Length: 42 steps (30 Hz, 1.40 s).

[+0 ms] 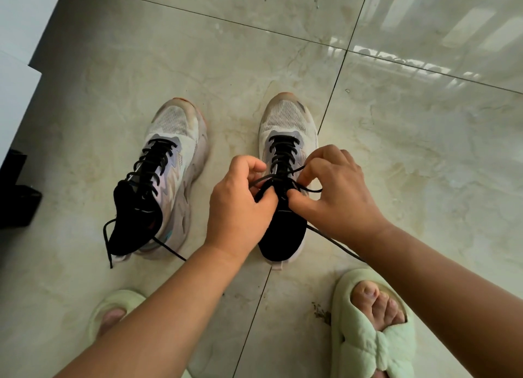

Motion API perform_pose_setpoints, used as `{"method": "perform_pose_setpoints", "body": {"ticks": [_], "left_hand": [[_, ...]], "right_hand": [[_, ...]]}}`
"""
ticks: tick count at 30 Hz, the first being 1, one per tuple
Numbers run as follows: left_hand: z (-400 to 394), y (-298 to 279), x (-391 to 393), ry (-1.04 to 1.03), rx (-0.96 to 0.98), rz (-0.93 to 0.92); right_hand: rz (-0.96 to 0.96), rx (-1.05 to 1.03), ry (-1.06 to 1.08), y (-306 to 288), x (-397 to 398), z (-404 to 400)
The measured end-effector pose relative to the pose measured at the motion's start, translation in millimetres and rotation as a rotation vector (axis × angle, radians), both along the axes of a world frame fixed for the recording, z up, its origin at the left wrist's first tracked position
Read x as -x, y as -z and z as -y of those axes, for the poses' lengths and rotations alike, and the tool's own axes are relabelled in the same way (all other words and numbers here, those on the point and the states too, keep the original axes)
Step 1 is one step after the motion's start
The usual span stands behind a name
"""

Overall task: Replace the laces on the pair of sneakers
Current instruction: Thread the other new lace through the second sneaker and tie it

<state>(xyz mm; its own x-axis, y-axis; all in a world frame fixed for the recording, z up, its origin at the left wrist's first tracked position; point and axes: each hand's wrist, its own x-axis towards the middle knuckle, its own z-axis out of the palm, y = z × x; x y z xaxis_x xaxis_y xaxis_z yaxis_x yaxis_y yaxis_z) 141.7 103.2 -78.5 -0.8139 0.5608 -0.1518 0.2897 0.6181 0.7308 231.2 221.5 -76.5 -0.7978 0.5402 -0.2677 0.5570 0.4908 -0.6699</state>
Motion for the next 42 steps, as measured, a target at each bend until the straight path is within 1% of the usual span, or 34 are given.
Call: {"method": "perform_pose_setpoints", "body": {"ticks": [3,7,9,11,13,16,19,23,26,28,33,35,38,42], "left_hand": [[2,1,3,-0.011,0.001,-0.06],[2,1,2,0.024,0.025,-0.168],[1,-1,2,0.106,0.035,-0.247],[1,-3,3,0.233,0.029,-0.308],[1,-5,5,0.289,0.024,-0.349],[-5,-7,8,0.263,0.055,-0.388],[-10,-9,8,0.24,0.092,-0.388],[-13,-9,6,0.238,0.161,-0.437],[-16,-9,6,0.243,0.182,-0.412],[-15,-9,7,0.213,0.171,-0.362],[0,-11,18,0.027,0.1,-0.292],[8,-11,19,-0.01,0.105,-0.284],[13,-13,13,0.009,0.057,-0.255],[3,-17,11,0.127,0.019,-0.266]], "right_hand": [[-0.012,-0.035,0.029,2,-1,2],[-0.042,-0.172,0.02,2,-3,6],[-0.048,-0.19,0.01,2,-3,6],[-0.05,-0.177,0.019,2,-1,6],[-0.034,-0.164,0.041,3,1,7],[-0.024,-0.168,0.07,4,4,11],[-0.037,-0.147,0.1,3,6,11],[-0.09,-0.002,0.171,1,10,10],[-0.126,0.186,0.265,-2,10,6],[-0.141,0.255,0.314,-2,4,3],[-0.169,0.182,0.378,3,-13,0],[-0.172,0.164,0.399,4,-15,1],[-0.142,0.159,0.351,2,-13,2],[-0.137,0.069,0.246,1,-6,-2]]}}
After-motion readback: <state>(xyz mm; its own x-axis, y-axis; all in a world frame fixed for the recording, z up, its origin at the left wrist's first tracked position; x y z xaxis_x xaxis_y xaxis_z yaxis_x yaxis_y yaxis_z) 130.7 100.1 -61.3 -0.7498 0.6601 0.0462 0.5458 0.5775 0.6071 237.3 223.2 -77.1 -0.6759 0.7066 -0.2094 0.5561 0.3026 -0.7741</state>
